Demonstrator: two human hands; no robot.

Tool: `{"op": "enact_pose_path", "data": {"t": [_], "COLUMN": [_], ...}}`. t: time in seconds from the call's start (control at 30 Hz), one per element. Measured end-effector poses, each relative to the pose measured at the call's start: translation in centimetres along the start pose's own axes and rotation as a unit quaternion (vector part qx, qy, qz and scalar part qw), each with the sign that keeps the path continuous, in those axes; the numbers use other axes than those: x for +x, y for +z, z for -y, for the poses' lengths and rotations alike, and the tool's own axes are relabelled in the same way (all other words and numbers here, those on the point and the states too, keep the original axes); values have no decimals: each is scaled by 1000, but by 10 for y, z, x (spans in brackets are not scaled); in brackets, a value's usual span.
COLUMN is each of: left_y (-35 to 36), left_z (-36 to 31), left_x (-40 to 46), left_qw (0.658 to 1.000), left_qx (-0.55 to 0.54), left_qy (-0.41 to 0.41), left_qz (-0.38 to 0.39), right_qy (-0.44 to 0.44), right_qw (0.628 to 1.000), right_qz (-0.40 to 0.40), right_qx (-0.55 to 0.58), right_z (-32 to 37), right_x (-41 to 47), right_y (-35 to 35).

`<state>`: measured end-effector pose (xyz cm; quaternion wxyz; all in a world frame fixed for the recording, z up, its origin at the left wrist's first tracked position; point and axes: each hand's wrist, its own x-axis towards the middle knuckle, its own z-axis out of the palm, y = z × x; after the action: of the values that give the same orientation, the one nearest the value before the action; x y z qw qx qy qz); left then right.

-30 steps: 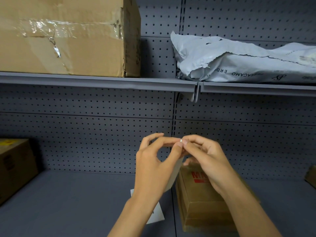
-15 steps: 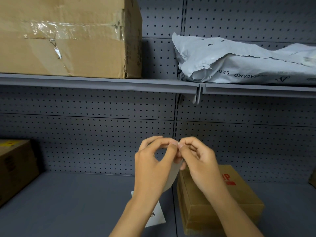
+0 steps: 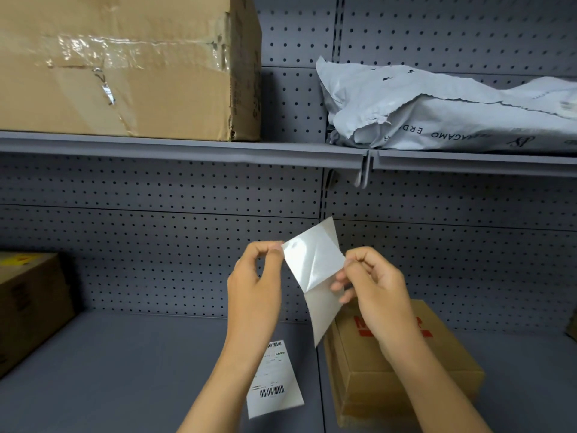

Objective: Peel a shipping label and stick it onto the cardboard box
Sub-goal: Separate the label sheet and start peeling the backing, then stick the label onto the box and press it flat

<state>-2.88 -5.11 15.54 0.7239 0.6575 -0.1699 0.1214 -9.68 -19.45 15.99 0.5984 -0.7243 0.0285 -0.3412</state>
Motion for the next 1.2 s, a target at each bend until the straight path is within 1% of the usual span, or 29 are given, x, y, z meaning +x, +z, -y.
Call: {"op": "enact_pose_path", "data": {"t": [0.1, 0.2, 0.27, 0.37, 0.53, 0.73, 0.9, 1.1, 1.2], "left_y": [-6, -12, -16, -20, -28, -51, -60, -68, -81], "left_z": [5, 8, 9, 8, 6, 15, 13, 10, 10], "left_x": [6, 11, 12, 14, 19, 29, 30, 37, 40], "left_qw": [999, 998, 998, 999, 998, 994, 993, 989, 985], "left_qx": [-27, 5, -3, -9, -4, -12, -3, 27, 18], "left_qy": [-38, -38, -43, -35, -21, -30, -34, -1, -19], "left_qz": [-20, -42, -41, -37, -55, -100, -114, -144, -169], "right_qy": [12, 26, 32, 38, 43, 54, 70, 74, 77], "right_qw": [1000, 999, 999, 998, 996, 993, 989, 986, 983], "right_qz": [-16, -29, -37, -48, -76, -104, -122, -139, -150], "right_qx": [3, 0, 2, 2, 15, 15, 40, 60, 72], "right_z": [0, -2, -2, -2, 2, 1, 1, 6, 8], "right_x": [0, 0, 0, 0, 1, 2, 3, 6, 5], "right_y": [-5, -9, -11, -14, -21, -34, -41, -49, -53]}}
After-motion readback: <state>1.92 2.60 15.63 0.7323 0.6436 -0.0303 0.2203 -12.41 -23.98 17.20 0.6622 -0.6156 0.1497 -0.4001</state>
